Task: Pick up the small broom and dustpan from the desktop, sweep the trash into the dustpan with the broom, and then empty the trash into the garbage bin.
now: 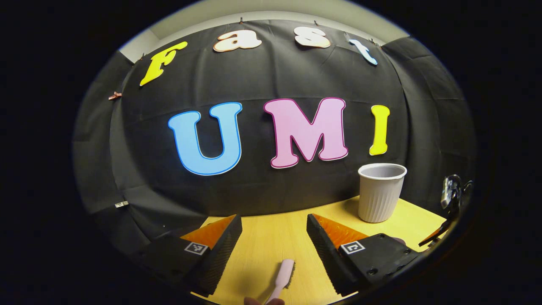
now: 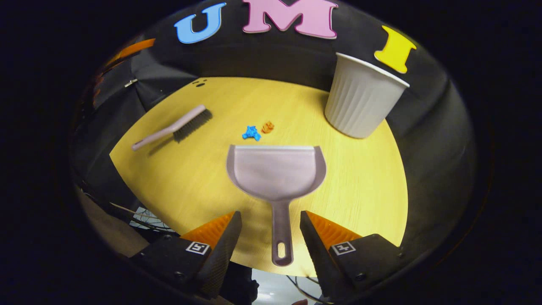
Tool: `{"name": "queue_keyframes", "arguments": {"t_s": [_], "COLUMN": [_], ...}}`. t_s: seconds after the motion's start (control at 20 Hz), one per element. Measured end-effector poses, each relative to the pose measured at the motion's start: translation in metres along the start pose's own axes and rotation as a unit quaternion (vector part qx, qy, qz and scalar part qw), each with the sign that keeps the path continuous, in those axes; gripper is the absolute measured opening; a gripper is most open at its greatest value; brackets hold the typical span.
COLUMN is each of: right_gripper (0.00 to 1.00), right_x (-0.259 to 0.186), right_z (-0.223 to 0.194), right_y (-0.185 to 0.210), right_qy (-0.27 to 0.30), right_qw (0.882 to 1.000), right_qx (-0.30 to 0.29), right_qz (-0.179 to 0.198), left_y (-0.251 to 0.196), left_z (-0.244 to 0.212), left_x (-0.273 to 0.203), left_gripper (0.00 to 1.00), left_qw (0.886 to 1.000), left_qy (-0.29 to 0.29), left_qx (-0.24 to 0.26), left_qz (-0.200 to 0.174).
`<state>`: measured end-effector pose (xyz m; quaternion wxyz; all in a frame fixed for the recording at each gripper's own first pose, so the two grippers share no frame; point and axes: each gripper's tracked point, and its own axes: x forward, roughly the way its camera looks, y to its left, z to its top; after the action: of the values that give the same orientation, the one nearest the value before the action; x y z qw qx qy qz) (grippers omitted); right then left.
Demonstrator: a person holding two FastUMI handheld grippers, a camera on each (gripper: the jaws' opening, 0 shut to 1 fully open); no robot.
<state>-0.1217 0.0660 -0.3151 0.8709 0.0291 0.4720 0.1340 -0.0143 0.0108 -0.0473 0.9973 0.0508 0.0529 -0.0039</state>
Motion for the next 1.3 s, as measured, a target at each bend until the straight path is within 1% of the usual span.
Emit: {"name": "queue_keyframes", "arguments": {"t_s": [0.05,0.1,0.2,0.25,0.3,0.4,0.45,0.55,0.65,0.75,0.8,0.85,0.9,0.95,1.0,1.2,1.3], "right_gripper": [0.87,0.87,0.87,0.86,0.86,0.80,0.68,0.67,0.67,0.65,0.67,0.56,0.50,0.37,0.40,0.38,0.38], "right_x": [0.011,0.020,0.037,0.045,0.053,0.067,0.071,0.078,0.086,0.091,0.092,0.091,0.091,0.092,0.091,0.094,0.095], "right_z": [-0.005,-0.008,-0.013,-0.015,-0.018,-0.023,-0.026,-0.031,-0.030,-0.026,-0.024,-0.024,-0.023,-0.025,-0.024,-0.023,-0.018], "right_y": [0.000,-0.002,-0.003,-0.003,-0.003,-0.005,-0.006,-0.008,-0.005,-0.006,-0.005,-0.003,-0.004,-0.004,-0.004,-0.003,-0.006], "right_qy": [0.010,0.018,0.033,0.040,0.048,0.066,0.078,0.099,0.113,0.118,0.122,0.129,0.136,0.148,0.155,0.145,0.128], "right_qw": [1.000,1.000,0.999,0.999,0.999,0.997,0.996,0.994,0.993,0.992,0.992,0.991,0.990,0.989,0.988,0.989,0.991], "right_qx": [0.005,0.008,0.014,0.019,0.025,0.037,0.040,0.041,0.043,0.039,0.037,0.033,0.030,0.030,0.028,0.035,0.031], "right_qz": [-0.002,-0.005,-0.006,-0.005,-0.003,-0.005,-0.006,-0.005,0.005,0.003,0.004,0.005,0.005,0.004,0.002,0.010,0.000], "left_y": [0.002,0.003,0.005,0.005,0.006,0.006,0.006,0.007,0.008,0.009,0.009,0.009,0.009,0.010,0.010,0.015,0.015], "left_z": [0.000,-0.002,-0.004,-0.004,-0.007,-0.008,-0.008,-0.009,-0.011,-0.014,-0.017,-0.018,-0.021,-0.022,-0.027,-0.056,-0.077], "left_x": [0.000,-0.001,-0.003,-0.004,-0.005,-0.007,-0.007,-0.009,-0.009,-0.010,-0.010,-0.009,-0.009,-0.008,-0.006,-0.003,-0.002], "left_gripper": [0.98,1.00,1.00,0.98,0.98,0.98,0.98,0.98,0.98,0.98,0.98,0.98,1.00,0.98,0.98,0.98,0.98], "left_qw": [1.000,1.000,1.000,1.000,1.000,1.000,1.000,1.000,1.000,1.000,1.000,1.000,1.000,0.999,0.999,0.998,0.996], "left_qy": [0.001,0.003,0.006,0.008,0.008,0.010,0.011,0.011,0.014,0.018,0.020,0.022,0.023,0.025,0.028,0.059,0.083], "left_qx": [0.002,0.002,0.001,0.001,0.002,0.004,0.006,0.008,0.007,0.006,0.004,0.002,0.001,0.000,0.001,0.007,0.008], "left_qz": [0.002,0.003,0.006,0.008,0.009,0.010,0.011,0.013,0.015,0.018,0.020,0.020,0.021,0.022,0.023,0.026,0.019]}}
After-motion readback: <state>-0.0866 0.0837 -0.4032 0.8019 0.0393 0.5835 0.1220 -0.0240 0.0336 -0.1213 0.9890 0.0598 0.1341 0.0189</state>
